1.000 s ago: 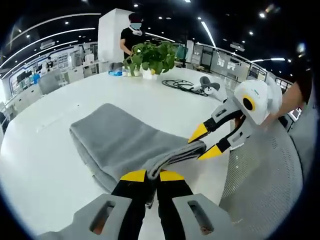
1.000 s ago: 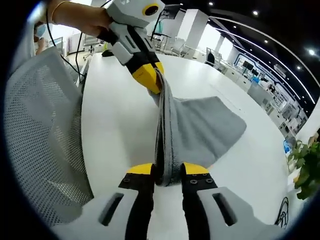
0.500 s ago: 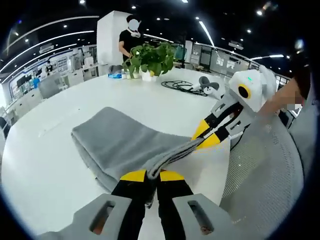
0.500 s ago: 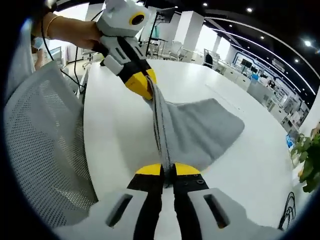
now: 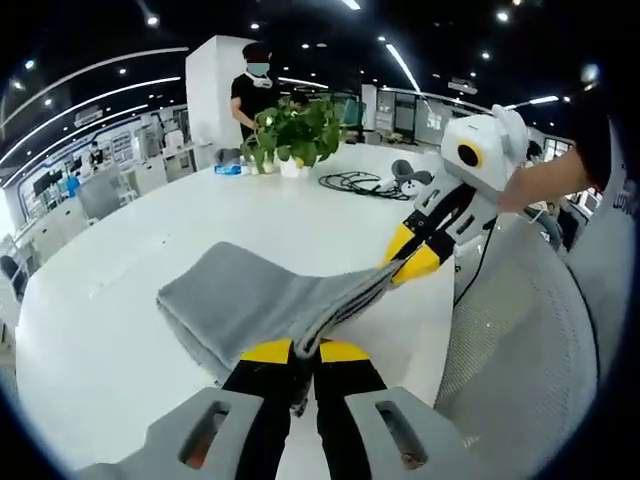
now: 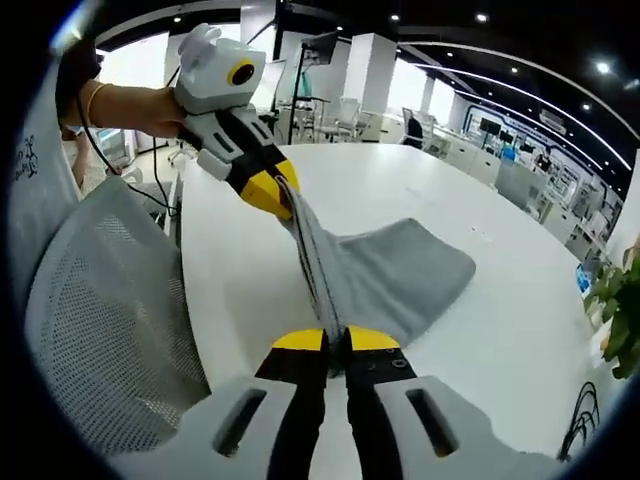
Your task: Fold the towel on the table until its edges align and the towel forms a compact rectangular stack.
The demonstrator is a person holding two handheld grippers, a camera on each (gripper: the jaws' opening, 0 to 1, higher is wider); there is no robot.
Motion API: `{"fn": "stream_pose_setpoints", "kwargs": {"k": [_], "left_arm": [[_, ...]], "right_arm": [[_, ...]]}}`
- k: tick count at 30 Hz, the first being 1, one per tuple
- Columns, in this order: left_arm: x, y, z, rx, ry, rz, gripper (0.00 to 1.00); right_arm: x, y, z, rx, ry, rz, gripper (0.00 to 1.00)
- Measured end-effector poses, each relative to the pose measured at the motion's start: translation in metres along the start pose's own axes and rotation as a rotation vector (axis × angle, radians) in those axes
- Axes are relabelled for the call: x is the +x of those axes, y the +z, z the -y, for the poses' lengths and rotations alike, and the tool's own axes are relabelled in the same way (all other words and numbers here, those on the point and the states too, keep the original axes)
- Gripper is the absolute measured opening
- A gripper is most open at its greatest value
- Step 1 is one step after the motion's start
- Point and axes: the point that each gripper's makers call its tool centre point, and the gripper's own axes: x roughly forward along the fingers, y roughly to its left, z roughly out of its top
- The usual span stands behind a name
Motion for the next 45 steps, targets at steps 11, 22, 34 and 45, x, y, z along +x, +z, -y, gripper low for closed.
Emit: {"fn": "stream_pose_setpoints", "kwargs": {"k": [11, 22, 34, 45], "left_arm": [[-0.024, 0.009, 0.015, 0.044, 0.022, -0.003, 0.07], [-0.047, 0.009, 0.037, 0.043, 0.007, -0.007, 0.07], [-0.067, 0.018, 0.045, 0.021, 0.0, 0.023, 0.07], [-0.074, 0.028, 0.044, 0.033, -0.007, 0.042, 0.07]], "right_arm": [[-0.021, 0.017, -0.01, 0.106, 0.055, 0.049, 0.03], [-0.038, 0.021, -0.032, 0.158, 0.121, 0.059, 0.03], [-0.061, 0.047, -0.043, 0.211, 0.157, 0.104, 0.02], [-0.07, 0.062, -0.045, 0.269, 0.192, 0.143, 0.01]]}}
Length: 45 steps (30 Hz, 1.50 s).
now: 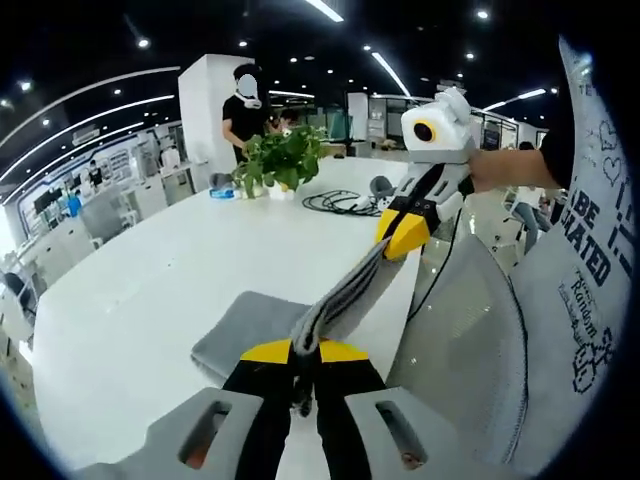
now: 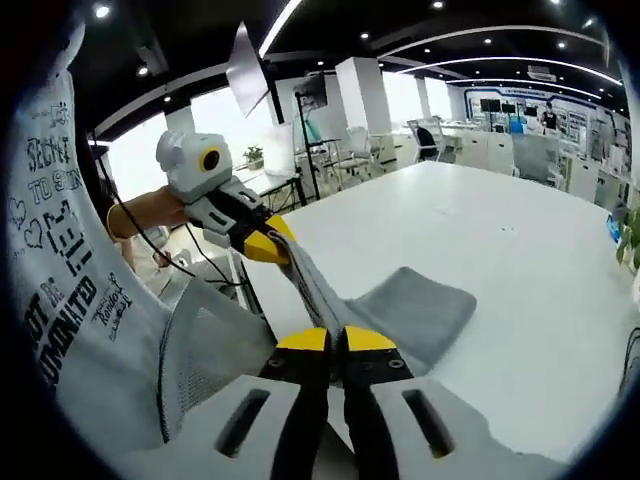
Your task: Fold the towel on the table until its edges align and the towel forms a compact rectangular stack.
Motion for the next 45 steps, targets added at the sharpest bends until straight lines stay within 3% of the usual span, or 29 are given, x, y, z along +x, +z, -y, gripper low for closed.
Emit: {"fn": "stream_pose_setpoints", "kwargs": {"k": [7, 11, 24, 29, 35, 41, 45], "left_arm": [[0.002, 0.004, -0.005, 0.017, 0.004, -0.003, 0.07], [0.004, 0.007, -0.013, -0.03, 0.005, 0.014, 0.07], [0.02, 0.005, -0.034, -0.125, -0.013, 0.025, 0.07], [0.026, 0.004, -0.044, -0.123, -0.007, 0.026, 0.07], [0.037, 0.006, -0.06, -0.159, -0.026, 0.048, 0.07], [0.048, 0.008, -0.076, -0.143, -0.016, 0.038, 0.07], [0.059, 0.004, -0.09, -0.183, -0.011, 0.045, 0.07]], "right_arm": [[0.001, 0.007, 0.005, -0.007, -0.001, -0.009, 0.01], [0.002, 0.012, 0.01, 0.001, 0.004, -0.013, 0.01], [0.021, 0.022, 0.05, 0.05, -0.018, 0.008, 0.01], [0.029, 0.025, 0.064, 0.087, -0.02, 0.025, 0.0], [0.039, 0.027, 0.084, 0.123, -0.045, 0.041, 0.0], [0.051, 0.03, 0.102, 0.153, -0.072, 0.058, 0.0], [0.061, 0.029, 0.117, 0.151, -0.092, 0.044, 0.0]]}}
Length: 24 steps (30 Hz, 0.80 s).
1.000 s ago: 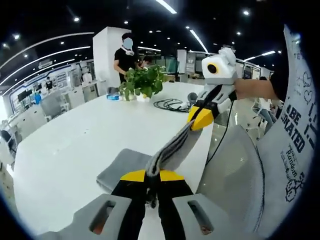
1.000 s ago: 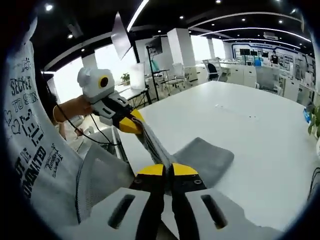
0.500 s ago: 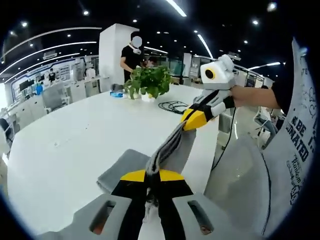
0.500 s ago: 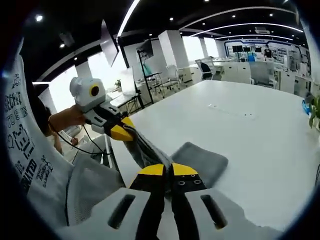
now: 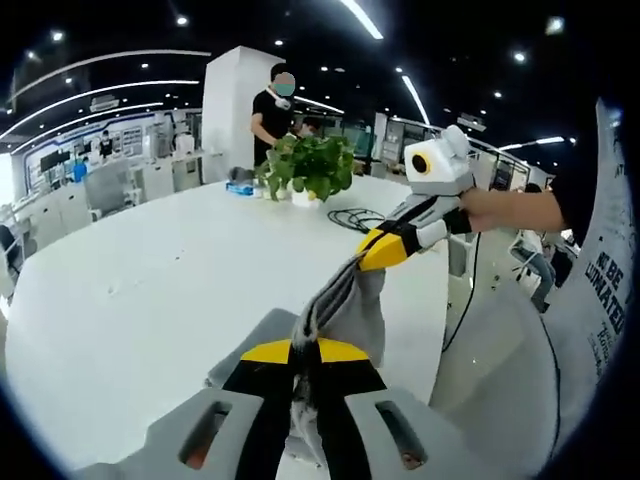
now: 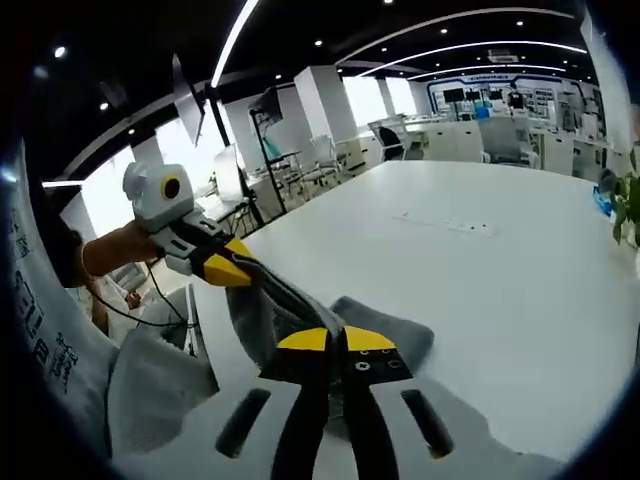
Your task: Fold the towel on the table until its edges align and the towel forms a compact rectangular stack.
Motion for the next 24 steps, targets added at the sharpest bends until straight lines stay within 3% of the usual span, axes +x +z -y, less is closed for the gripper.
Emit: {"fn": "stream_pose_setpoints", "kwargs": {"k": [7, 15, 24], "left_arm": [[0.019, -0.014, -0.021, 0.002, 0.05, -0.015, 0.07], [0.037, -0.033, -0.045, -0.103, 0.094, -0.002, 0.07], [0.06, -0.058, -0.064, -0.125, 0.139, -0.064, 0.07]], "right_arm": [[0.021, -0.005, 0.017, 0.018, -0.012, -0.026, 0.01], [0.044, -0.015, 0.035, 0.088, -0.021, -0.045, 0.01], [0.069, -0.029, 0.052, 0.111, -0.041, -0.101, 0.01]]}}
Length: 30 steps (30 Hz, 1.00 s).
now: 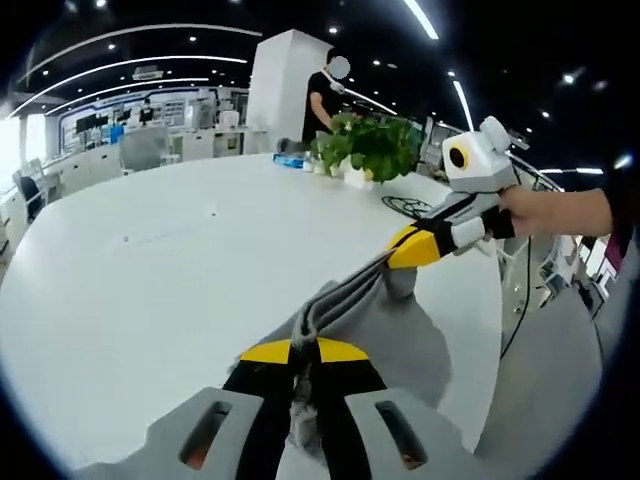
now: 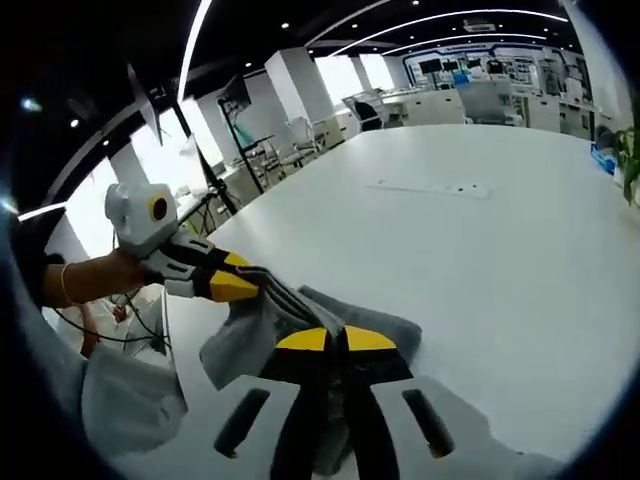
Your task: Fold the towel on the table until its edges align and the towel forms a compact rectangular stack.
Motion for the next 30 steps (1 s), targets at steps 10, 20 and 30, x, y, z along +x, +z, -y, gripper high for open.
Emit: {"fn": "stream_pose_setpoints", "kwargs": {"k": [10, 20, 30], "left_arm": [[0.027, -0.023, -0.013, -0.035, 0.019, -0.082, 0.08], [0.044, -0.034, -0.018, 0.045, 0.0, -0.17, 0.08], [0.048, -0.04, -0.022, 0.023, -0.008, -0.173, 0.09]], "right_arm": [[0.02, -0.013, 0.016, 0.034, -0.042, -0.069, 0.01], [0.018, -0.003, 0.036, 0.035, -0.146, -0.03, 0.11], [0.011, -0.013, 0.038, 0.039, -0.128, -0.046, 0.19]]}}
